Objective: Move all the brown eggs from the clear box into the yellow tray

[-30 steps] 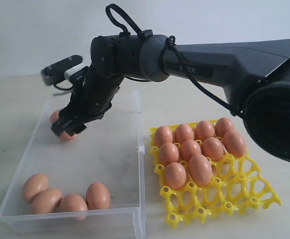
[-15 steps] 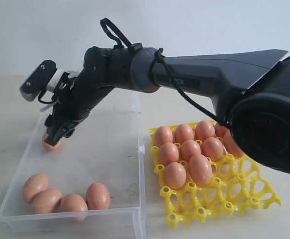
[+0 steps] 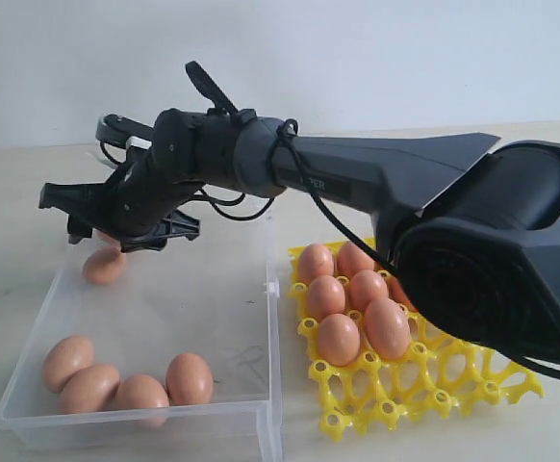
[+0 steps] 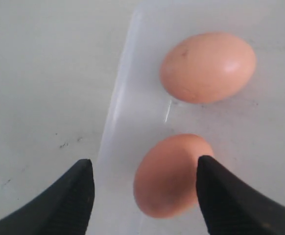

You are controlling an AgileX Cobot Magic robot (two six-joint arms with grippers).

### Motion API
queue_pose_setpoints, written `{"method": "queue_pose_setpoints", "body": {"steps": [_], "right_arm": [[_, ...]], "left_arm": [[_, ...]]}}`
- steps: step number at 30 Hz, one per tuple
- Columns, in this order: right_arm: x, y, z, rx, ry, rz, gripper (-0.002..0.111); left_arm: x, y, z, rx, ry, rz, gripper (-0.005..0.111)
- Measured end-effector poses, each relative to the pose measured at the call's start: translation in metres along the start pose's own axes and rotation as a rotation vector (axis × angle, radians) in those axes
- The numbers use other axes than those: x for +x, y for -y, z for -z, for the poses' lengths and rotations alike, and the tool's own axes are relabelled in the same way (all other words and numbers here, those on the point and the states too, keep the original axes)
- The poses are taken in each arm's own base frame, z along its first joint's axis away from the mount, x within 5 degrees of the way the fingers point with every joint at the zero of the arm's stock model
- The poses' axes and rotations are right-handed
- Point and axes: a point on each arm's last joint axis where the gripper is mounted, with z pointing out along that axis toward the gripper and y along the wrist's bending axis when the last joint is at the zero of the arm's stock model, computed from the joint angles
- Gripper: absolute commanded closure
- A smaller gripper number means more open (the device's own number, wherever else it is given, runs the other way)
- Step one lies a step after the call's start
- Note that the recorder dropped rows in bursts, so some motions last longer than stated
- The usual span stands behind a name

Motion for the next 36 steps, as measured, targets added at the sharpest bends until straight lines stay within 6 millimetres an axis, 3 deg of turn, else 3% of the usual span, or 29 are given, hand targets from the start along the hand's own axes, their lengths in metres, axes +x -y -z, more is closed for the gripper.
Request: {"method": "queue_pose_setpoints", "body": {"steps": [8,24,36], "right_arm": [[0.002,0.013,-0.005,0.068,-0.032,-0.151,0.049],[0.007,0.018,-0.020,0.049,-0.014,-0.164,0.049],[0.012,0.010,-0.031,0.001,0.004,-0.121,0.078]], "left_arm": [[0.000,0.000,0.000,0.000,0.000,0.000,0.107],[0.000,0.000,0.000,0.000,0.000,0.000,0.107],[0.000,0.000,0.000,0.000,0.000,0.000,0.107]]}}
